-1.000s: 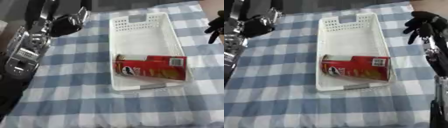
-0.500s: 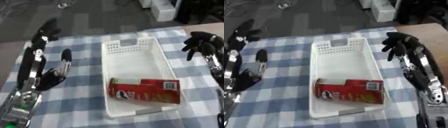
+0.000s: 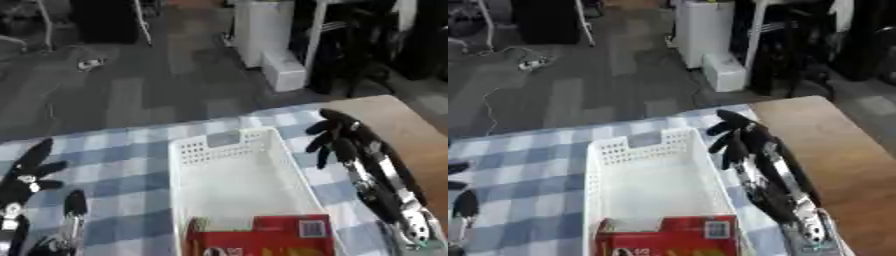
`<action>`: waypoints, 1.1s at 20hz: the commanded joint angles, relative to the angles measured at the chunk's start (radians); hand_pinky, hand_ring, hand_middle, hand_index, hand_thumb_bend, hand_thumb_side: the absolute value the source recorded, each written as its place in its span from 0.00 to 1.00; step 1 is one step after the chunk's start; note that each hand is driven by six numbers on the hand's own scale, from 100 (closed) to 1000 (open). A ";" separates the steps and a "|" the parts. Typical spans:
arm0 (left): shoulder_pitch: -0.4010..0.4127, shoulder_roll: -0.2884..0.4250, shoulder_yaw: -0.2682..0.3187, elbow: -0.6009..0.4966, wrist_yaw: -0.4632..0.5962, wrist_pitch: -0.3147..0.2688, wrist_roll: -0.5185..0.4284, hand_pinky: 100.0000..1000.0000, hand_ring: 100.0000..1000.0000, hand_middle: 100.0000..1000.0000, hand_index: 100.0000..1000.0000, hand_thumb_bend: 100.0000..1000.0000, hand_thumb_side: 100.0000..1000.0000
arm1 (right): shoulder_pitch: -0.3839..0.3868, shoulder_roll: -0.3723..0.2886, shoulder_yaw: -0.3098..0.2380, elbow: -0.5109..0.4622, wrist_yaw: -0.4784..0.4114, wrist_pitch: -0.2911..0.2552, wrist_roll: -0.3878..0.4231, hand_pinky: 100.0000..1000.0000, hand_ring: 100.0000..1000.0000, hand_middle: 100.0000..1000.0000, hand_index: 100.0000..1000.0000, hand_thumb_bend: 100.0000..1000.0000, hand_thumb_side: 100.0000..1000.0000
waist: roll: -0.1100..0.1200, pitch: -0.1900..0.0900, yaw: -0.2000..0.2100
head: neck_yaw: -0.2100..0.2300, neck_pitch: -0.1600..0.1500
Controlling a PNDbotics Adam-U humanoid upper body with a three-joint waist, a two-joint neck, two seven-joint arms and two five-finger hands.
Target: Pick up objects on the table and place them in the box.
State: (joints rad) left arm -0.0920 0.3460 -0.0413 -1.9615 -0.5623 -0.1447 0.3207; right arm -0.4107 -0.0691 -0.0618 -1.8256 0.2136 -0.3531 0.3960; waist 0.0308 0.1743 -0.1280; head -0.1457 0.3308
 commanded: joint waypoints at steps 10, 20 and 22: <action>-0.029 -0.022 0.010 0.004 0.021 0.020 0.080 0.59 0.76 0.90 1.00 0.00 0.26 | -0.010 -0.011 0.006 0.000 0.011 -0.007 0.012 0.28 0.52 0.69 0.94 0.00 0.76 | 0.007 -0.007 0.006 | -0.058 -0.122; -0.047 -0.036 -0.023 0.000 -0.030 0.048 0.000 0.52 0.72 0.88 0.98 0.00 0.56 | -0.006 -0.029 0.022 0.005 0.009 -0.011 0.039 0.28 0.52 0.68 0.93 0.00 0.76 | 0.027 0.005 -0.008 | -0.106 -0.258; -0.049 -0.036 -0.022 0.000 -0.021 0.045 -0.002 0.50 0.70 0.87 0.98 0.00 0.57 | -0.012 -0.030 0.023 0.011 0.009 -0.018 0.041 0.28 0.52 0.68 0.92 0.00 0.75 | 0.021 0.009 -0.001 | -0.121 -0.267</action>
State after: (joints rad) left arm -0.1320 0.3063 -0.0636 -1.9454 -0.5868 -0.0967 0.3247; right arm -0.4034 -0.0864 -0.0424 -1.8073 0.2218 -0.3658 0.4351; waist 0.0546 0.1945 -0.1289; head -0.2486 0.0837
